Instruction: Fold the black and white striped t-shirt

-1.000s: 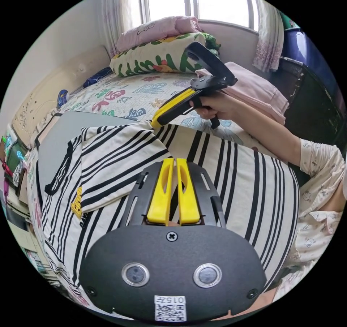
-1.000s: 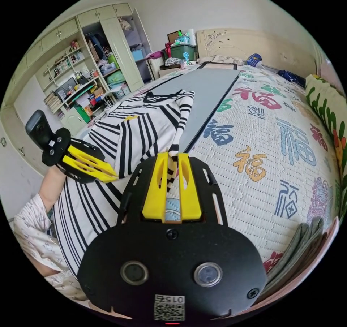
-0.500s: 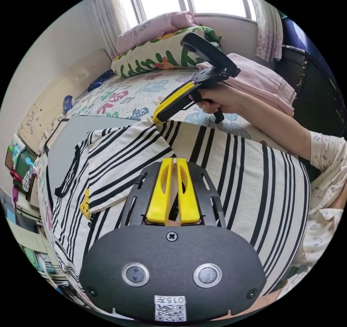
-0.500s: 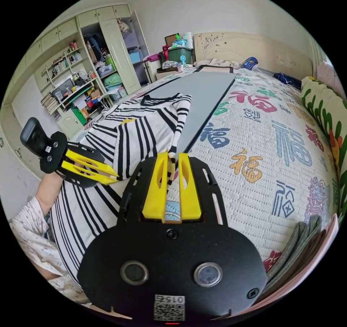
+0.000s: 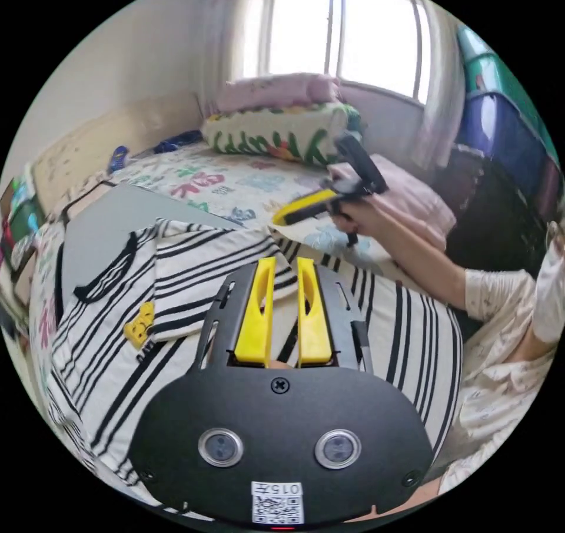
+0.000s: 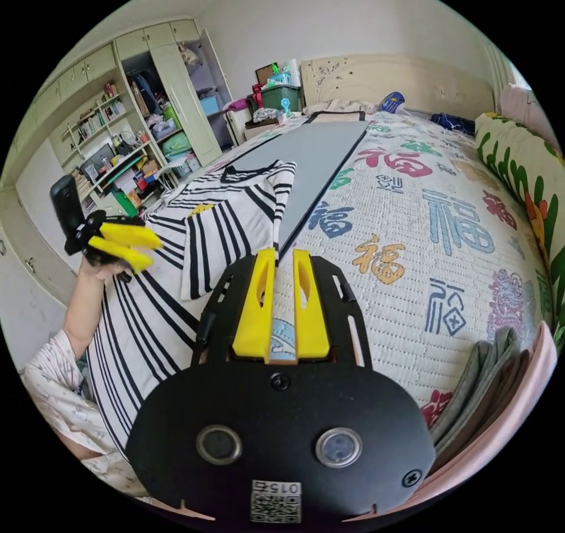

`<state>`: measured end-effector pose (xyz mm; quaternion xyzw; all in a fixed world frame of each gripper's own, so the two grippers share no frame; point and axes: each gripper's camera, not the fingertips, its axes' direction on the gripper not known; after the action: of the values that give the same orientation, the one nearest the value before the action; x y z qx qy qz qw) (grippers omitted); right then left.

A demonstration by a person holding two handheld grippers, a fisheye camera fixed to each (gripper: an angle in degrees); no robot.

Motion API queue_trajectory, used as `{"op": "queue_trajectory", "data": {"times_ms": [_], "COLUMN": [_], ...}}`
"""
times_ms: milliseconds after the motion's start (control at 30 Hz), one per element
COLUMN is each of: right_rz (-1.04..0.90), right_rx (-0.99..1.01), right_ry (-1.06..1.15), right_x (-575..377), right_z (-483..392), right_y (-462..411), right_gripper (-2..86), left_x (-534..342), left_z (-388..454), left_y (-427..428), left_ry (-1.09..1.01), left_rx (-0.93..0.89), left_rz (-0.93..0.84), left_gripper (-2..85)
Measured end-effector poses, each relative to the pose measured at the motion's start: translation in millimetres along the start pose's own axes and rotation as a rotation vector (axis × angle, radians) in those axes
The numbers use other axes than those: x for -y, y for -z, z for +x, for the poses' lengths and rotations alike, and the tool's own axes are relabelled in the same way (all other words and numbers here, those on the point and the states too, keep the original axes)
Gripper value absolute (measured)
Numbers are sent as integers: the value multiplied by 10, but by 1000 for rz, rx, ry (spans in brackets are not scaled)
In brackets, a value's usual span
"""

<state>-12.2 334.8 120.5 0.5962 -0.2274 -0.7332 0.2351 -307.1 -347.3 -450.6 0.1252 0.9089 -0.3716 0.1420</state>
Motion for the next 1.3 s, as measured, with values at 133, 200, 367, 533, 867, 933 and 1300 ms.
{"op": "queue_trajectory", "data": {"times_ms": [133,200,367,533,867,933,1300], "right_rz": [69,50,-144,-213,-209,-210,-194], "right_rx": [16,80,109,21,23,25,64], "right_ry": [95,187,426,488,512,524,517], "right_x": [-239,-321,-637,-915,-1248,-1296,-1401], "right_z": [-53,-202,-670,-691,-394,-379,-174], "right_y": [309,312,-46,-221,-122,-97,42], "right_gripper": [68,73,92,93,18,-1,6], "left_x": [51,84,447,814,1101,1100,943], "left_z": [-765,-986,-1092,-964,-710,-668,-629], "left_y": [186,87,-429,-784,-1151,-1162,-1303], "left_ry": [359,444,466,436,403,385,411], "left_rx": [196,193,216,266,329,366,289], "left_rz": [46,8,-126,-205,-196,-194,-149], "left_gripper": [80,85,89,80,-5,-7,70]}}
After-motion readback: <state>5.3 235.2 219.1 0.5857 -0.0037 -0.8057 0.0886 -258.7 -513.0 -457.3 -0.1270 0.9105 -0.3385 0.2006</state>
